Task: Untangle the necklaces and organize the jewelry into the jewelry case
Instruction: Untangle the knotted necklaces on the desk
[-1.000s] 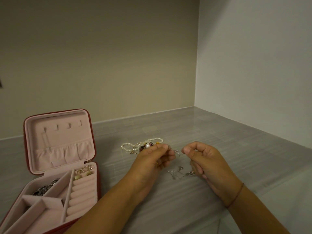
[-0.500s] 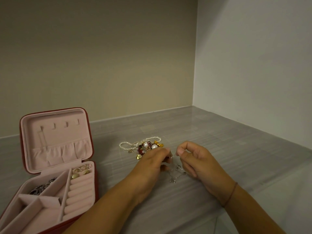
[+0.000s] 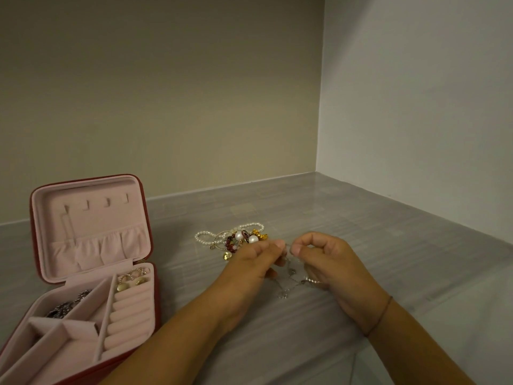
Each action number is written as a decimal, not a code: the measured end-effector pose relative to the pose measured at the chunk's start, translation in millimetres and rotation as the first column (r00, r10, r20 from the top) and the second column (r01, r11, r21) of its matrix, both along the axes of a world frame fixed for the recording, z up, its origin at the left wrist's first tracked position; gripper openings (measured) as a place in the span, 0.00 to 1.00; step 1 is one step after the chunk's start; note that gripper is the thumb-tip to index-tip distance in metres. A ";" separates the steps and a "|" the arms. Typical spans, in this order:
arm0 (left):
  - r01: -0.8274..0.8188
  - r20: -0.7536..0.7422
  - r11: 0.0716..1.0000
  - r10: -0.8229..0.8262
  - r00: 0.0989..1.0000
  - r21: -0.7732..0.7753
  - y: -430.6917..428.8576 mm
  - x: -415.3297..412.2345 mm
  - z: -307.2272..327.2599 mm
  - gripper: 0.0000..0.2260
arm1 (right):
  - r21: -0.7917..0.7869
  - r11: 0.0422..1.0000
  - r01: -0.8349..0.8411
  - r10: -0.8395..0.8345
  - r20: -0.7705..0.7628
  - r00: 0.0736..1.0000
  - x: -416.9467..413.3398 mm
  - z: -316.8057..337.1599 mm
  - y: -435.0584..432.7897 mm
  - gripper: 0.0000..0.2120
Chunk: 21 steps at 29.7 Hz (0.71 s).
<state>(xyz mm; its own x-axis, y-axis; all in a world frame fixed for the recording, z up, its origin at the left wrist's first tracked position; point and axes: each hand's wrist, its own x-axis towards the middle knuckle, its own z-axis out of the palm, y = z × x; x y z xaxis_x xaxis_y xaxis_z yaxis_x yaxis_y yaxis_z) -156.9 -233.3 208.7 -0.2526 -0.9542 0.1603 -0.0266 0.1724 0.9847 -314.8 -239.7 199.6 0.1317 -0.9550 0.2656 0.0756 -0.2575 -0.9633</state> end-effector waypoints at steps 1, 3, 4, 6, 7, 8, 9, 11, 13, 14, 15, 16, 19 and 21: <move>0.019 0.004 1.000 -0.019 1.000 0.003 0.8 -0.4 0.3 0.14 | 0.002 1.000 0.017 -0.017 -0.005 1.000 0.0 1.3 1.1 0.08; 0.046 -0.004 0.999 -0.046 0.999 0.023 2.3 -1.7 2.1 0.18 | -0.032 0.998 0.049 -0.050 -0.030 0.998 0.9 3.3 1.8 0.09; 0.044 -0.024 0.998 -0.043 0.999 0.044 2.4 -2.2 3.5 0.19 | -0.054 0.997 0.063 -0.065 -0.036 0.997 1.2 3.5 1.0 0.09; 0.025 -0.089 0.995 -0.017 0.996 0.095 0.2 -2.1 4.8 0.20 | -0.055 0.994 0.099 -0.099 0.001 0.995 -0.4 2.7 -1.7 0.07; 0.017 -0.123 0.993 -0.003 0.992 0.113 -0.6 -1.7 5.4 0.19 | -0.036 0.994 0.105 -0.104 0.023 0.994 -1.9 1.6 -3.5 0.05; 0.009 -0.153 0.992 0.010 0.988 0.127 -1.6 -1.5 5.4 0.18 | -0.022 0.996 0.092 -0.091 0.054 0.994 -3.1 0.8 -5.4 0.05; 0.002 -0.177 0.991 0.022 0.984 0.136 -2.3 -1.3 5.2 0.16 | -0.004 0.998 0.064 -0.063 0.107 0.992 -3.8 0.9 -5.6 0.06; 0.004 -0.210 0.989 0.027 0.977 0.147 -2.5 -0.9 5.3 0.14 | 0.043 0.998 -0.053 0.039 0.269 0.962 -3.9 1.9 -5.1 0.07; 0.036 -0.235 0.988 0.000 0.972 0.150 -2.4 -0.6 5.5 0.12 | 0.064 0.983 -0.171 0.130 0.412 0.902 -4.0 4.6 -3.5 0.06; 0.057 -0.245 0.988 -0.019 0.969 0.147 -2.1 -0.1 5.9 0.11 | 0.057 0.975 -0.215 0.165 0.461 0.872 -4.5 5.4 -4.1 0.06; 0.076 -0.256 0.987 -0.038 0.966 0.142 -1.7 0.4 5.9 0.10 | 0.044 0.966 -0.254 0.198 0.504 0.841 -4.7 6.3 -4.0 0.08; 0.093 -0.264 0.986 -0.054 0.963 0.136 -1.2 0.8 6.2 0.09 | 0.028 0.959 -0.282 0.223 0.539 0.813 -4.8 6.8 -4.8 0.10; 0.108 -0.248 0.987 -0.076 0.966 0.120 -0.3 2.8 6.1 0.07 | 0.030 0.956 -0.292 0.225 0.563 0.795 -4.4 10.8 -3.8 0.07; 0.091 -0.223 0.989 -0.064 0.973 0.113 -0.2 4.1 6.1 0.06 | 0.049 0.965 -0.256 0.193 0.521 0.831 -3.2 16.1 -1.6 0.06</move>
<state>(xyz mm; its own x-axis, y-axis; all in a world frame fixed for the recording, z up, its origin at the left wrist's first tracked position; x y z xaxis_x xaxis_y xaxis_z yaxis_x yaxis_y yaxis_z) -152.8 -233.5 214.8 -0.2987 -0.9487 0.1035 0.2001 0.0437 0.9788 -318.0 -241.4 215.7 0.2225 -0.9429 0.2477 0.6043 -0.0660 -0.7940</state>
